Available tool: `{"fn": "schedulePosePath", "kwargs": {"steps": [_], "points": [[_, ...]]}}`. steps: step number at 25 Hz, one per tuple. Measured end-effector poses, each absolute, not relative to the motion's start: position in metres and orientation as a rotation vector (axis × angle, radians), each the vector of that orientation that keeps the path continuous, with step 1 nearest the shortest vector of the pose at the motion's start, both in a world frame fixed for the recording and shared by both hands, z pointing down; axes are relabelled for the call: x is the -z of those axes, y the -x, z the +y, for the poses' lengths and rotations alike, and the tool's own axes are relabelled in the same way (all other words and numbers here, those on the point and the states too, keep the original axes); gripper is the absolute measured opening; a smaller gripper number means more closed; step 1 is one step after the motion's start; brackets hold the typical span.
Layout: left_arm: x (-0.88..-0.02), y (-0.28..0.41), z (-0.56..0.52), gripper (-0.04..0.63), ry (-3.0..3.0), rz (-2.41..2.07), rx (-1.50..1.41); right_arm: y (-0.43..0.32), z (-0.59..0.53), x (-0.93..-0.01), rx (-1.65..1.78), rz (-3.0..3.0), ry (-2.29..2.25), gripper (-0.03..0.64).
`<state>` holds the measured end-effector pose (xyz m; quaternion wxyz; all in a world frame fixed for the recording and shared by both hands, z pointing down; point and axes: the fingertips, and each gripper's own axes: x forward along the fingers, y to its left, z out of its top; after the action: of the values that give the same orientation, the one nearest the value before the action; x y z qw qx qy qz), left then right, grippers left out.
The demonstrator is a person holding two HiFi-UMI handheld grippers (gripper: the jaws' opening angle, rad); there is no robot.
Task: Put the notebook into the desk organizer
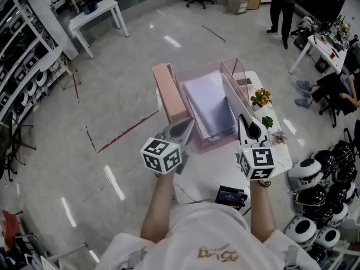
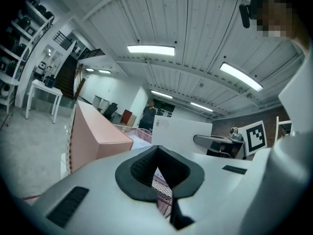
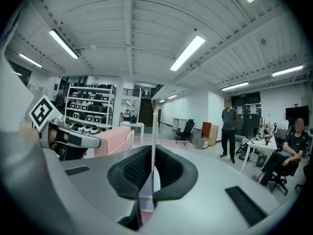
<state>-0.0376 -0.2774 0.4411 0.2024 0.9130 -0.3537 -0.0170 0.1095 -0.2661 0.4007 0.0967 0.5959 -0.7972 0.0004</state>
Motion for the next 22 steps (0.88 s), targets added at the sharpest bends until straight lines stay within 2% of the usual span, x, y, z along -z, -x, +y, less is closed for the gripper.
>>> {"fn": "schedulePosePath", "kwargs": {"steps": [22], "points": [[-0.453, 0.047, -0.283, 0.015, -2.495, -1.097, 0.037, -0.084, -0.313, -0.431, 0.067, -2.386, -1.525, 0.023]]}}
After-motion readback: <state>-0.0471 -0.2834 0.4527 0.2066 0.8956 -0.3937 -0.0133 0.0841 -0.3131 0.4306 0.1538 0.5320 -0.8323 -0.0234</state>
